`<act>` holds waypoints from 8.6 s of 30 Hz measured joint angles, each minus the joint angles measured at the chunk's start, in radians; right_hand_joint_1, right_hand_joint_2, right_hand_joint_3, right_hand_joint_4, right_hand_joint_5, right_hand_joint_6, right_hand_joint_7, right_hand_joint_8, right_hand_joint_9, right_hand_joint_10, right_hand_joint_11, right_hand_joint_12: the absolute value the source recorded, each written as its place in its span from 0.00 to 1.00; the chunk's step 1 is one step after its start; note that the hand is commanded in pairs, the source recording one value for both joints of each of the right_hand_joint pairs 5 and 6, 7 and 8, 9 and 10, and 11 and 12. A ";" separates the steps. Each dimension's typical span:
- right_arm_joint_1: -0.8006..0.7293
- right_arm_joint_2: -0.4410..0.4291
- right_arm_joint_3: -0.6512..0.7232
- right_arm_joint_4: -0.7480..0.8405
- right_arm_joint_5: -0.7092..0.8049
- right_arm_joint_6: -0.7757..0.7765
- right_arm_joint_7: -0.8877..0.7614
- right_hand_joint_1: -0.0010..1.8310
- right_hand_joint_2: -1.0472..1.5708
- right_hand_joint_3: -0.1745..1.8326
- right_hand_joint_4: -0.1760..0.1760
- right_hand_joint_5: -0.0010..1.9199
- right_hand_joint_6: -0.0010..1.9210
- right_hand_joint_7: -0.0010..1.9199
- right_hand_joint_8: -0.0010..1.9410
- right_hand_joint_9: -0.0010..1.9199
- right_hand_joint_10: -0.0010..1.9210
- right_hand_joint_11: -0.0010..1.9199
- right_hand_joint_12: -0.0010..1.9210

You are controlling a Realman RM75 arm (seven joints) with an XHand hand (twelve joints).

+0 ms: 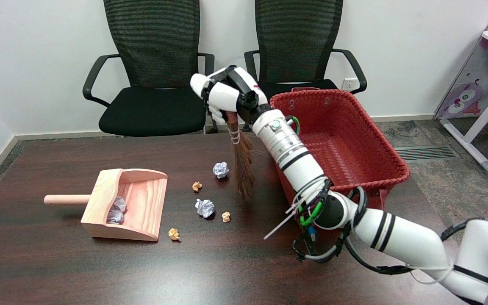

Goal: Sweep the paper ball into the dustpan.

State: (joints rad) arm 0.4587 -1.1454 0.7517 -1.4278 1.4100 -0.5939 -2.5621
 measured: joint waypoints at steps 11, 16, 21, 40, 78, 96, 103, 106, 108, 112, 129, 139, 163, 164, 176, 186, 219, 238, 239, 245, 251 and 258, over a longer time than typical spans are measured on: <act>-0.155 0.011 0.211 -0.160 -0.252 0.246 0.000 0.47 0.94 0.89 1.00 1.00 1.00 1.00 0.99 1.00 1.00 1.00 1.00; -0.220 0.019 0.291 -0.230 -0.344 0.332 0.000 0.46 0.94 0.87 1.00 1.00 1.00 1.00 0.99 1.00 1.00 1.00 1.00; -0.268 0.030 0.345 -0.280 -0.418 0.404 0.000 0.48 0.94 0.87 1.00 1.00 1.00 1.00 0.99 1.00 1.00 1.00 1.00; -0.223 -0.011 0.285 -0.189 -0.453 0.487 0.002 0.48 0.92 0.96 1.00 1.00 1.00 1.00 0.99 1.00 1.00 1.00 1.00; 0.023 -0.308 0.053 0.240 -0.281 0.245 0.043 0.39 0.78 0.99 0.60 1.00 1.00 1.00 0.99 1.00 1.00 1.00 1.00; 0.049 -0.262 -0.060 0.195 -0.179 0.028 0.375 0.47 0.70 0.83 0.54 1.00 1.00 1.00 0.99 1.00 1.00 1.00 1.00; 0.064 -0.197 -0.104 0.147 -0.199 -0.092 0.519 0.47 0.69 0.83 0.53 1.00 1.00 1.00 0.99 1.00 1.00 1.00 1.00; 0.068 -0.170 -0.117 0.125 -0.212 -0.132 0.564 0.47 0.70 0.83 0.53 1.00 1.00 1.00 0.99 1.00 1.00 1.00 1.00; 0.069 -0.152 -0.124 0.109 -0.219 -0.156 0.590 0.47 0.70 0.83 0.53 1.00 1.00 1.00 0.99 1.00 1.00 1.00 1.00; 0.069 -0.123 -0.131 0.082 -0.230 -0.188 0.631 0.46 0.70 0.83 0.54 1.00 1.00 1.00 0.99 1.00 1.00 1.00 1.00; 0.216 -0.009 -0.186 0.131 -0.442 0.055 0.710 0.44 0.76 0.88 0.55 1.00 1.00 1.00 0.99 1.00 1.00 1.00 1.00; 0.385 -0.009 -0.292 0.280 -0.642 0.160 0.736 0.43 0.80 0.90 0.57 1.00 1.00 1.00 0.99 1.00 1.00 1.00 1.00; 0.576 -0.238 -0.497 0.748 -0.923 0.133 1.054 0.46 0.75 0.89 0.54 1.00 1.00 1.00 0.99 1.00 1.00 1.00 1.00; 0.578 -0.248 -0.500 0.760 -0.932 0.133 1.084 0.46 0.75 0.89 0.54 1.00 1.00 1.00 0.99 1.00 1.00 1.00 1.00; 0.565 -0.325 -0.517 0.835 -0.952 0.120 1.381 0.48 0.77 0.83 0.52 1.00 1.00 1.00 0.99 1.00 1.00 1.00 1.00; 0.544 -0.375 -0.514 0.866 -0.910 0.107 1.634 0.48 0.78 0.83 0.51 1.00 1.00 1.00 0.99 1.00 1.00 1.00 1.00; 0.448 -0.353 -0.347 0.678 -0.720 -0.046 1.661 0.39 0.95 0.99 0.61 1.00 1.00 1.00 0.99 1.00 1.00 1.00 1.00; 0.089 -0.253 -0.102 0.135 -0.438 0.101 0.587 0.37 1.00 0.99 0.67 1.00 1.00 1.00 0.99 1.00 1.00 1.00 1.00; 0.072 -0.251 -0.098 0.115 -0.418 0.093 0.547 0.37 1.00 1.00 0.67 1.00 1.00 1.00 0.99 1.00 1.00 1.00 1.00; -0.029 -0.242 -0.096 -0.002 -0.276 0.037 0.344 0.35 1.00 1.00 0.67 1.00 1.00 1.00 0.99 1.00 1.00 1.00 1.00; -0.111 -0.235 -0.121 -0.116 -0.160 -0.011 0.212 0.37 0.97 1.00 0.64 1.00 1.00 1.00 0.99 1.00 1.00 1.00 1.00; -0.174 -0.232 -0.166 -0.214 -0.037 -0.045 0.136 0.39 0.93 1.00 0.59 1.00 1.00 1.00 0.99 1.00 1.00 1.00 1.00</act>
State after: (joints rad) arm 0.2850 -1.3774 0.5853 -1.6422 1.3735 -0.6391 -2.4258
